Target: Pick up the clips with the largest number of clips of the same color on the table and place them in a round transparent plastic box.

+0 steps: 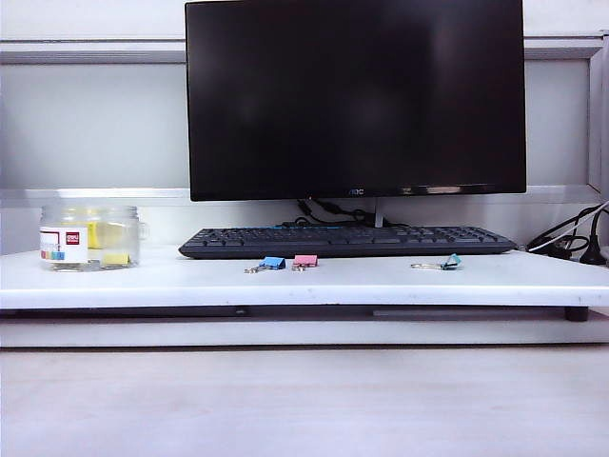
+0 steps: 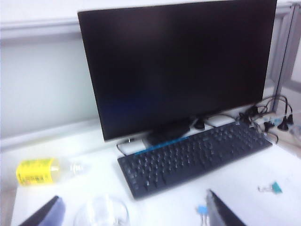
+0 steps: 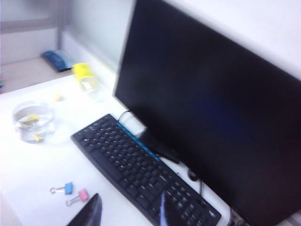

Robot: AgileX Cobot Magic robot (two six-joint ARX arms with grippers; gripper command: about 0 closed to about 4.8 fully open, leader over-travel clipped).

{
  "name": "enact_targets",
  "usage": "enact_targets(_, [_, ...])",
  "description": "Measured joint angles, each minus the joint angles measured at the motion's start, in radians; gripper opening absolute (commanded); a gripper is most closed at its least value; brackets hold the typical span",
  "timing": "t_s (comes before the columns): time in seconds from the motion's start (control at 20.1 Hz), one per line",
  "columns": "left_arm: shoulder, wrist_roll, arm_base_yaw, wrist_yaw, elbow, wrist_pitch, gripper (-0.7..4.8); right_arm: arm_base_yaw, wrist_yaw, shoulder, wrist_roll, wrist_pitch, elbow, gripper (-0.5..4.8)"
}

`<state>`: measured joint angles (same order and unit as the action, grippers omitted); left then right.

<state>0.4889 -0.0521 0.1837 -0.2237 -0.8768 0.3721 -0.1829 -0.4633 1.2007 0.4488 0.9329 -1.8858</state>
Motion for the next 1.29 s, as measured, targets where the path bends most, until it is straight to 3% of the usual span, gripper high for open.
enact_targets(0.5, [-0.005,-0.023,0.000,0.001,0.000,0.142,4.02,-0.004,0.156,-0.449,-0.028,0.003,0.422,1.66])
enact_targets(0.89, [-0.064,-0.023,0.000,0.001,0.002,0.233,4.02,-0.004,0.156,-0.793,-0.269,-0.332,1.030,1.65])
enact_targets(1.04, [-0.145,-0.023,0.000,0.001,0.001,0.234,4.02,-0.004,0.156,-0.858,-0.337,-0.463,1.181,1.65])
enact_targets(1.29, [-0.267,-0.020,0.000,0.001,0.035,0.312,4.01,-0.004,0.179,-0.856,-0.345,-0.517,1.315,1.65])
